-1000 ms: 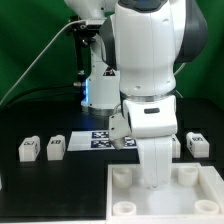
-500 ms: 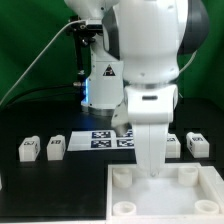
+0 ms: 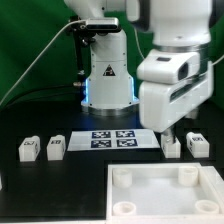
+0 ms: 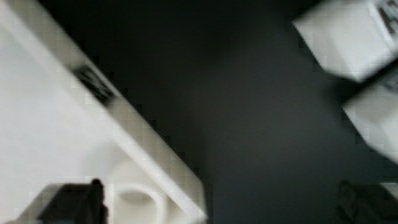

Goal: Assemble one leg

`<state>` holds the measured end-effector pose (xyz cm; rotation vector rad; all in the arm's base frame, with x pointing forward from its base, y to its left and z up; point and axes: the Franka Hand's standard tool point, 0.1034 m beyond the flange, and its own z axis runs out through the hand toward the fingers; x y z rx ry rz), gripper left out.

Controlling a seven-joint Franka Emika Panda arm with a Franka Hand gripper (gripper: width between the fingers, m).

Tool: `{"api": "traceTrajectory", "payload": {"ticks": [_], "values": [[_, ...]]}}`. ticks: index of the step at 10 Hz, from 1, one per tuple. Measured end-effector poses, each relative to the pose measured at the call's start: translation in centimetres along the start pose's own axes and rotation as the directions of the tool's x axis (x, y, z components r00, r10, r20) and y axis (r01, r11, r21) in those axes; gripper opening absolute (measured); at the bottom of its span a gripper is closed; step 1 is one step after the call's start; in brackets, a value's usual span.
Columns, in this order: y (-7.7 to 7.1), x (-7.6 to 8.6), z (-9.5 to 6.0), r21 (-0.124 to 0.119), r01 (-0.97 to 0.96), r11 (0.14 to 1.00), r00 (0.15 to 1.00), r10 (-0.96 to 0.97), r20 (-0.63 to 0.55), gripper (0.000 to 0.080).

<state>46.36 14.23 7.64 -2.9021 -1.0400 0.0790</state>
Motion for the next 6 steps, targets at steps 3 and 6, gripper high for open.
{"api": "traceTrajectory", "payload": {"ticks": [3,6], "values": [[-0.9,0.5,0.0,0.016,-0.312,0.950,0.950,0.312,-0.002,0.0649],[-2.3,0.3,0.6,0.022,-0.503,0.864,0.864,0.503,0.011,0.0649]]}}
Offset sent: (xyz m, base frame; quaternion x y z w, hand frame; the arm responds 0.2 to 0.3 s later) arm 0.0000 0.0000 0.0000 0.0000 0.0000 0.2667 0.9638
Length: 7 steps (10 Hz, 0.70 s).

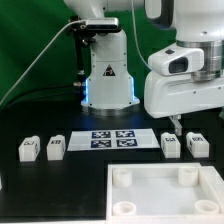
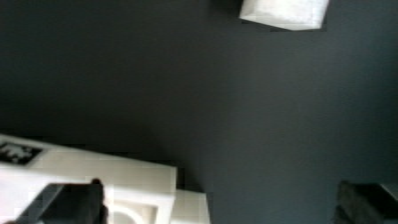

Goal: Assemble one leg

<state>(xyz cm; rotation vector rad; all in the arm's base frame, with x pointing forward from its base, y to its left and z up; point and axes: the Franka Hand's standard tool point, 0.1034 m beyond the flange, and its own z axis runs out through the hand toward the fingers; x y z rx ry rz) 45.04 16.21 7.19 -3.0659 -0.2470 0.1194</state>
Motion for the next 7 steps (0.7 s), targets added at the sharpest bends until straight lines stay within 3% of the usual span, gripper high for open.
{"api": "traceTrajectory", "payload": {"ticks": [3,4,5,7], "values": [[-1.4,-1.5,1.7,0.022,-0.047,0.999,0.997,0.046,0.066,0.0649],[-1.8,-1.8,2.0,0.021,-0.079,0.997,0.976,0.073,0.206,0.0649],[-2.1,-0.8,2.0,0.037,-0.108,0.993,0.960,0.094,0.265,0.0649],[-2.6,-1.5,1.9,0.027,-0.104,0.994,0.881,0.080,0.466,0.0649]]}}
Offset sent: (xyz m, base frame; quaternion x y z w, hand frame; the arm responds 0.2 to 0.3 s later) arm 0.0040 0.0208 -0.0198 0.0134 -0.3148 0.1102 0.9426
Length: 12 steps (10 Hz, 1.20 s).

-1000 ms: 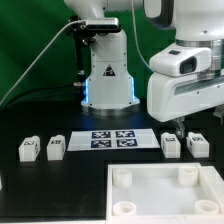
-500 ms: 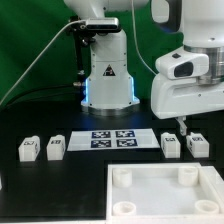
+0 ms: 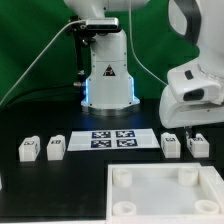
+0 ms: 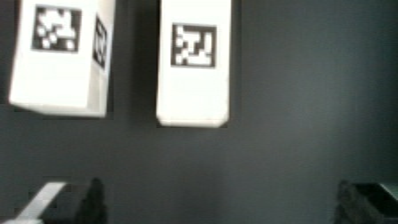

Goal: Assemble one leg

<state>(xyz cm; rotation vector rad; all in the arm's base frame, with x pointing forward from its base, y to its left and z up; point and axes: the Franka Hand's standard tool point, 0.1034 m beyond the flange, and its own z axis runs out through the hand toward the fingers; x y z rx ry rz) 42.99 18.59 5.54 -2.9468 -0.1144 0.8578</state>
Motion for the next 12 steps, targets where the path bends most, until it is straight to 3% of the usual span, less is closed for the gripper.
{"api": "traceTrajectory", "payload": {"ticks": [4,5,6,12], "values": [[0.5,-0.6,0.5,0.010,0.051,0.999,0.941,-0.051,0.334,0.0649],[0.4,0.2,0.6,0.018,0.050,0.999,0.945,-0.053,0.322,0.0649],[0.3,0.0,0.8,0.015,0.050,0.999,0.945,-0.052,0.324,0.0649],[-0.6,-1.0,5.5,-0.013,0.028,1.000,0.950,-0.023,0.310,0.0649]]}}
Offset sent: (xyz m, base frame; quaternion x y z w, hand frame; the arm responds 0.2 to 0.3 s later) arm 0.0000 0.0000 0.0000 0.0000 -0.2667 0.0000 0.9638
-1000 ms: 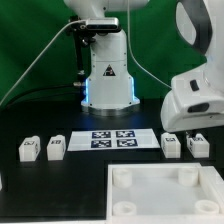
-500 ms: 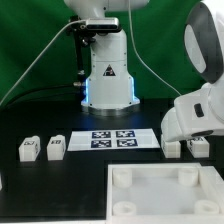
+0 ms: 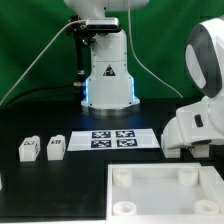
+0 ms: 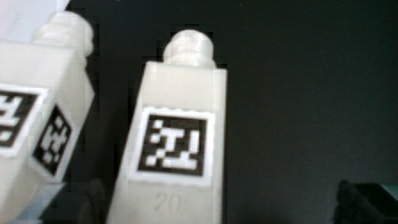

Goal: Assemble one leg

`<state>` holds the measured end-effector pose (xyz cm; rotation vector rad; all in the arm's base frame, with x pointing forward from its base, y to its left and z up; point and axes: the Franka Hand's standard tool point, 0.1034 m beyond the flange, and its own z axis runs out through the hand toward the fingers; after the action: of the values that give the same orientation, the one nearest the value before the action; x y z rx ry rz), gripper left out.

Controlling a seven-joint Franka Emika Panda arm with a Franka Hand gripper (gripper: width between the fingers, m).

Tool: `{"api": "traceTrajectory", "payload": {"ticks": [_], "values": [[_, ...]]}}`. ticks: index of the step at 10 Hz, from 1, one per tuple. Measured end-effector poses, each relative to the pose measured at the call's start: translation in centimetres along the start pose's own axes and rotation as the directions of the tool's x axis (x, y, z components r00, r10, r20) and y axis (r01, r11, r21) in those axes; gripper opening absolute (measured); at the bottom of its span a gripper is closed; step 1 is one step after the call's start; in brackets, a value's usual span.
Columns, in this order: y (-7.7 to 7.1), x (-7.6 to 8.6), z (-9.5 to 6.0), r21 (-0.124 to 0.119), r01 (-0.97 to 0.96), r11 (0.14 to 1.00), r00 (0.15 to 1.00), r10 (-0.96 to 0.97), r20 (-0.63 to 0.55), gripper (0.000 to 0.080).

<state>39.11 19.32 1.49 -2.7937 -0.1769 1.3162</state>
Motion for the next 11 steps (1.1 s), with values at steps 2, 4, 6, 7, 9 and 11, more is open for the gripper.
{"api": "traceTrajectory", "payload": {"ticks": [2,4,6,7,9,11], "values": [[0.07,0.08,-0.19,0.002,0.002,1.000,1.000,-0.002,-0.003,0.0649],[0.05,0.08,-0.19,0.001,0.002,1.000,1.000,-0.002,-0.003,0.0521],[0.05,0.06,-0.20,0.001,0.003,1.000,1.000,-0.003,-0.003,0.0290],[0.05,0.06,-0.19,0.001,0.003,1.000,1.000,-0.003,-0.003,0.0291],[0.05,0.06,-0.19,0.001,0.003,1.000,1.000,-0.003,-0.003,0.0291],[0.05,0.06,-0.19,0.001,0.003,1.000,1.000,-0.003,-0.003,0.0291]]}}
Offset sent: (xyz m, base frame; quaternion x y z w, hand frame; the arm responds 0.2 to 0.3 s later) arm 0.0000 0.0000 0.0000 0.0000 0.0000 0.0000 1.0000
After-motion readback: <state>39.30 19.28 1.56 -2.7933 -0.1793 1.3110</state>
